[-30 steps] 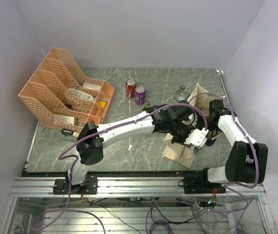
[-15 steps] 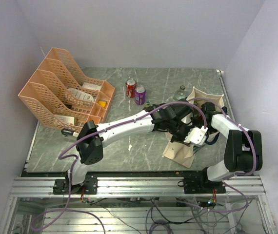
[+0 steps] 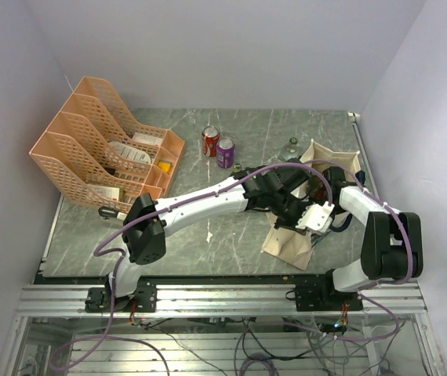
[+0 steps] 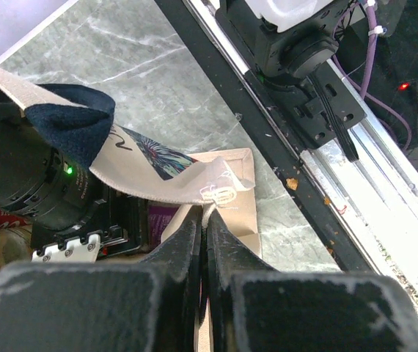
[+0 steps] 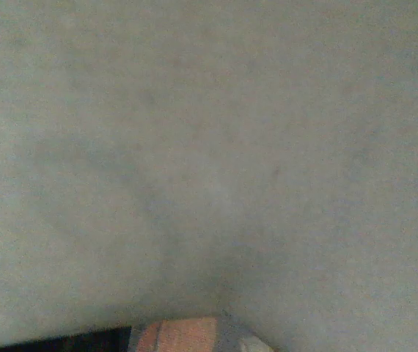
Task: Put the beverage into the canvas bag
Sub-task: Pick up the drink from the canvas bag.
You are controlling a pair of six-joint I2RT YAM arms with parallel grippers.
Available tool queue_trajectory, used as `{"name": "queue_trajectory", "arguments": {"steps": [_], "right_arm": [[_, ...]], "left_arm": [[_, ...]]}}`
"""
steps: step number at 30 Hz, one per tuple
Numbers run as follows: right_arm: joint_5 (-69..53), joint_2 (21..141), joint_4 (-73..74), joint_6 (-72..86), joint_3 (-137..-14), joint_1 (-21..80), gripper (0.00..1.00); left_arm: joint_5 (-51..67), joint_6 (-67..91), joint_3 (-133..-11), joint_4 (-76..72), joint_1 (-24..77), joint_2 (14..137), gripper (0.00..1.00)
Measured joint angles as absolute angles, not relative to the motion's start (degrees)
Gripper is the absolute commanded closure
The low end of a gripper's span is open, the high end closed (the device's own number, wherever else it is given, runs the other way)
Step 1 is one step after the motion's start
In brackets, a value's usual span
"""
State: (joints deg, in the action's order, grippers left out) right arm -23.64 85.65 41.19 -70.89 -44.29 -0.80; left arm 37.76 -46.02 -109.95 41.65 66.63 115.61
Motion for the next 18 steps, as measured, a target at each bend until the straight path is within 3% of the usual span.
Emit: {"name": "queue_trajectory", "arguments": {"steps": [9,18], "right_arm": [[-21.23,80.53,41.98,-70.06,-43.92,-0.80,0.97],[-28.32,78.04,48.53,-61.58,-52.69,-0.05,1.00]], "left_arm": [[37.76,-45.95,-109.97,41.50,66.59,115.61,0.91],[37.76,-45.32,-109.97,41.36,66.59,115.61,0.92]]}}
